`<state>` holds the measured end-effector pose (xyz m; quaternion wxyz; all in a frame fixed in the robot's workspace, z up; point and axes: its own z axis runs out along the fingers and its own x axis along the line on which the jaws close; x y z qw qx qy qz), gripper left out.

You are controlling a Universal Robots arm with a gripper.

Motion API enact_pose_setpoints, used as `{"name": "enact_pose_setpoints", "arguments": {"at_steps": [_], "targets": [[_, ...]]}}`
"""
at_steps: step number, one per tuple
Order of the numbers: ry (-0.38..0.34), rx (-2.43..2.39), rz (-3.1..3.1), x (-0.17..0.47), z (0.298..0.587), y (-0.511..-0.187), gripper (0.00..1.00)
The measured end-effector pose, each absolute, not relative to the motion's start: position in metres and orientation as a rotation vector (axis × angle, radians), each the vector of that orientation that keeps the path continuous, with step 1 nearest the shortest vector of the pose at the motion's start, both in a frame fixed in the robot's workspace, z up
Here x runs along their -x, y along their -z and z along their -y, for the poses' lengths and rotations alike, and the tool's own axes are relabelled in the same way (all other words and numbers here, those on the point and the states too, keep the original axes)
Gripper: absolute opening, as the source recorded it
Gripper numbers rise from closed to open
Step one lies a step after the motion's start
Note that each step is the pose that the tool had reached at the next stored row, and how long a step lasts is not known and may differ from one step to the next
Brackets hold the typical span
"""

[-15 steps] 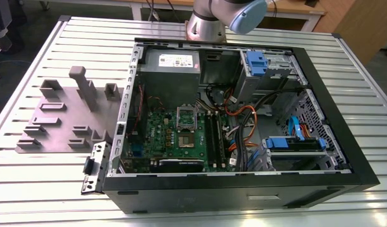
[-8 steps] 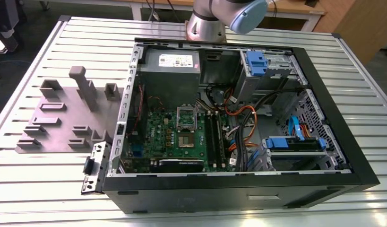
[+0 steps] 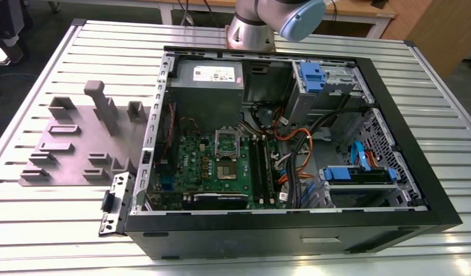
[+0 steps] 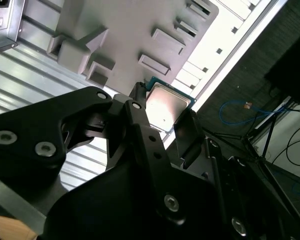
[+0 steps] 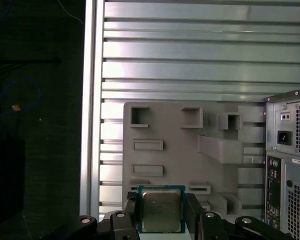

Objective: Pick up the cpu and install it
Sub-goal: 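Pick up the cpu and move it towards the insertion slot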

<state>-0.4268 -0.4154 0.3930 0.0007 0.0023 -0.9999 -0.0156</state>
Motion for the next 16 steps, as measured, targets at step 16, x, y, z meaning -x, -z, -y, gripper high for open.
{"name": "enact_pose_setpoints", "arguments": {"at_steps": [16], "targets": [[0.049,-0.007,3.140,0.4183,0.4158,-0.3930,0.47]]}}
